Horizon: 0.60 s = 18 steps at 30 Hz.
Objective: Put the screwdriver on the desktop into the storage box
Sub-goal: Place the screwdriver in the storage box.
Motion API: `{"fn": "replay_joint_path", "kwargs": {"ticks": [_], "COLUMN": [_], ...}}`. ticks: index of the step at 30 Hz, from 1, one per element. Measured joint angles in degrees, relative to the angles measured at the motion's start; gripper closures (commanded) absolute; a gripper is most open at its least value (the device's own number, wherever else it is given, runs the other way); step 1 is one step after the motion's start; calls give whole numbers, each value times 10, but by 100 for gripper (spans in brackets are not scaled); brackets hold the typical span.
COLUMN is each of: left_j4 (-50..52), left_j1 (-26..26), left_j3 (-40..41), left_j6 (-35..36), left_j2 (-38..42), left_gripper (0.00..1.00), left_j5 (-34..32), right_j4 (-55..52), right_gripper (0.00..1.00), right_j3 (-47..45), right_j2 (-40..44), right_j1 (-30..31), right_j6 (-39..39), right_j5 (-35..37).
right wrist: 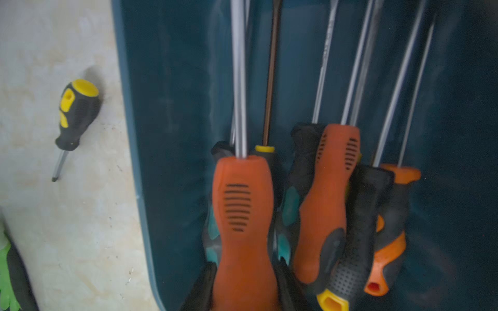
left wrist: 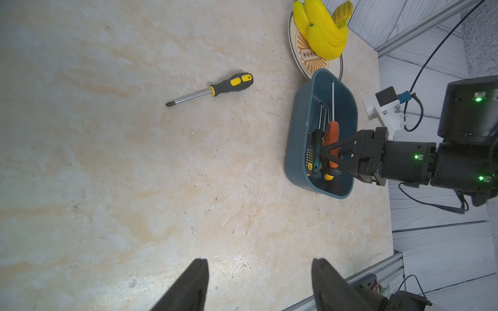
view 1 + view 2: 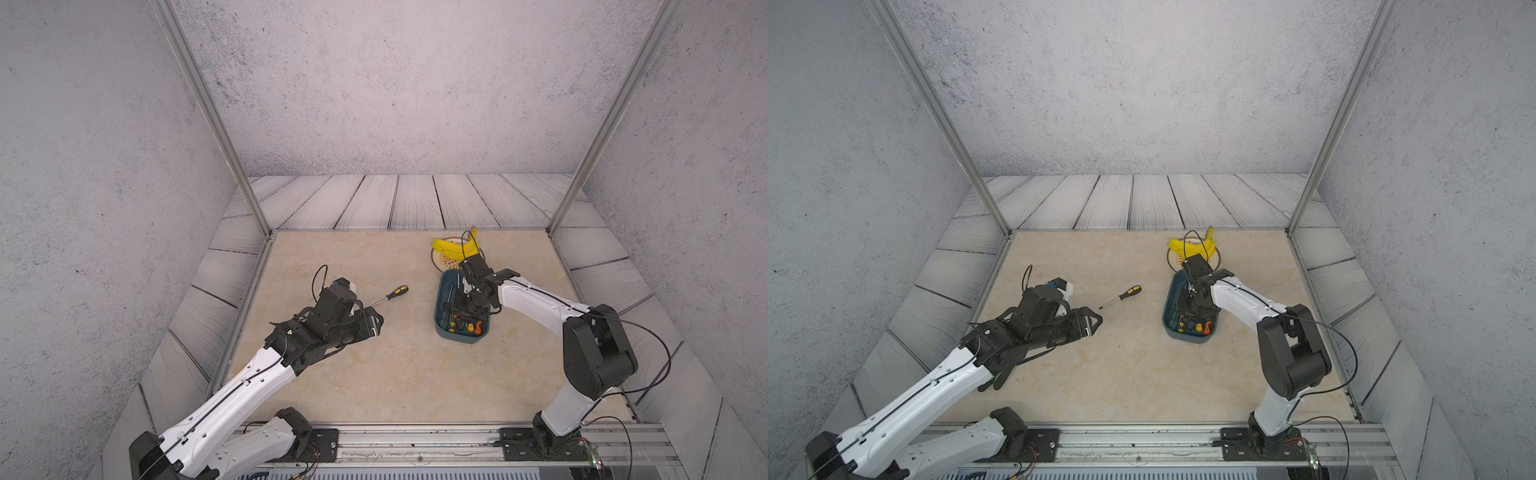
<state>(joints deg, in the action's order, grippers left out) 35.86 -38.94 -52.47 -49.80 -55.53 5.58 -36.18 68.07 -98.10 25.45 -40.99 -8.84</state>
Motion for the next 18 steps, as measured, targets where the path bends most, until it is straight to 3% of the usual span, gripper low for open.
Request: {"fn": "replay_joint_path", "kwargs": {"ticks": [8, 18], "left_j4": [0, 0], "left_j1": [3, 9], "left_j3": [3, 10], "left_j6": [-2, -6], "left_j2": [1, 4], "left_gripper": [34, 34], "left_j5": [0, 2], "right_j4": [4, 8], "right_gripper": [64, 52], "right_j3": [11, 23], "right_j2": [-27, -31], "right_j1": [-4, -5], "right_j6": [-7, -10], "right_j5": [0, 0]}}
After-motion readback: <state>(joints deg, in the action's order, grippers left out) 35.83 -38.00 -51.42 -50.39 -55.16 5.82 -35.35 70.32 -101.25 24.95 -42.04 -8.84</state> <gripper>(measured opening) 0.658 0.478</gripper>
